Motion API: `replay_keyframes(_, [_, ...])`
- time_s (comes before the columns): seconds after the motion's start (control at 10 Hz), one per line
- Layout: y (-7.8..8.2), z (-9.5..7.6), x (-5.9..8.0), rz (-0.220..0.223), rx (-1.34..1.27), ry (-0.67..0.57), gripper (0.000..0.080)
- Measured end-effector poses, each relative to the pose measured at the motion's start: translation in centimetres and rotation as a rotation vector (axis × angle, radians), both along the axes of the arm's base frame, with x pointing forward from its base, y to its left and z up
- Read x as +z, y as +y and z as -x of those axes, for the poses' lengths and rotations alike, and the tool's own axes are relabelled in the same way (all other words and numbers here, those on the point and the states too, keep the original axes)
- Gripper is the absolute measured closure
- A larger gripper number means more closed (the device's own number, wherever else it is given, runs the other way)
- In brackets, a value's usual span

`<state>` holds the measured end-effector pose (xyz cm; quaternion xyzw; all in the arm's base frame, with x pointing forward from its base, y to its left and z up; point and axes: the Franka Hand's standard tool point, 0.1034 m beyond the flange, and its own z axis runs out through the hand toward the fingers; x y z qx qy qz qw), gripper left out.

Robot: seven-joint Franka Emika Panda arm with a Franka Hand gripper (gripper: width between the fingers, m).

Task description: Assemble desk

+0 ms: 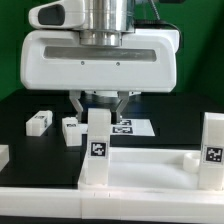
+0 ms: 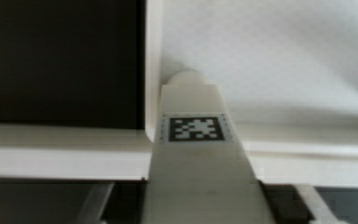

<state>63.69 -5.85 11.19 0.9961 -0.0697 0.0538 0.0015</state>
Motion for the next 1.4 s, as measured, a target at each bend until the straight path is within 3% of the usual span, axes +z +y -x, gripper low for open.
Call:
replay_keyframes(0.7, [0.37, -0.06, 0.0, -0.08, -0.745, -0.005, 0.0509])
replay_keyframes(1.0, [0.44, -0.1, 0.01, -0.1, -0.902, -0.007, 0.0509])
replay_keyframes(1.2, [0.45, -0.09, -0.01, -0.096, -0.863, -0.007, 0.0509])
replay_keyframes(1.3, [0.49, -0.09, -0.02, -0.096, -0.861, -0.006, 0.0311])
replay_keyframes(1.4, [0.45, -0.07, -0.02, -0.089, -0.795, -0.005, 0.0203])
